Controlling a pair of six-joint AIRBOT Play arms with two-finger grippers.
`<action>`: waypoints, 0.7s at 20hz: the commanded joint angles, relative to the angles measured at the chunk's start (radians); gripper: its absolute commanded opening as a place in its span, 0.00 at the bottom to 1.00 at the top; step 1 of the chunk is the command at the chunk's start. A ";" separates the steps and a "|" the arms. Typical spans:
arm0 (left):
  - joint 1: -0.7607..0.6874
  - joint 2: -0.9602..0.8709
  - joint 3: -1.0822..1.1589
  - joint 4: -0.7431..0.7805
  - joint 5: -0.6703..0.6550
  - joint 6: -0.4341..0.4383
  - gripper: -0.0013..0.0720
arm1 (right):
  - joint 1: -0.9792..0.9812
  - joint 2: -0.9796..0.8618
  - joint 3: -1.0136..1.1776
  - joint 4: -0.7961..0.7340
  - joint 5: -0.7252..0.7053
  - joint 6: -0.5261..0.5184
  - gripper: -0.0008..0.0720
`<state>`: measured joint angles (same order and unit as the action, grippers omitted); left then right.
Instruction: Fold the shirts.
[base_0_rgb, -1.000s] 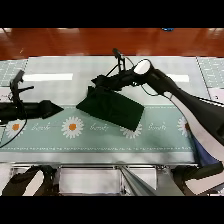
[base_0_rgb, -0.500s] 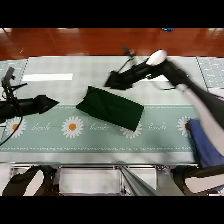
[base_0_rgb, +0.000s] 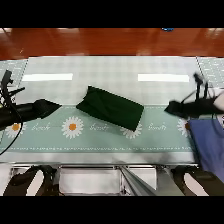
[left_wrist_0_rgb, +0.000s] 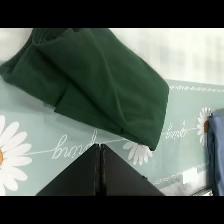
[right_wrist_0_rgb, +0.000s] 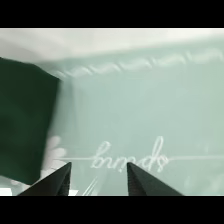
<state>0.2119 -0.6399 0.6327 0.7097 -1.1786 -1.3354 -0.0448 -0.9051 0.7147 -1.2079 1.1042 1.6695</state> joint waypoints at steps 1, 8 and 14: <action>0.000 0.040 -0.066 -0.011 0.007 0.029 0.05 | -0.025 0.060 -0.307 0.213 -0.236 -0.067 0.58; 0.000 0.028 -0.082 -0.010 0.098 0.071 0.05 | 0.077 -0.396 -0.193 0.758 -0.243 -0.500 0.58; 0.000 0.027 -0.082 -0.010 0.126 0.071 0.05 | 0.260 -0.613 0.057 0.761 -0.202 -0.476 0.39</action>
<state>0.2119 -0.6125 0.5510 0.6991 -1.0752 -1.2663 0.1368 -1.4193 0.6624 -0.4763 0.8803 1.2041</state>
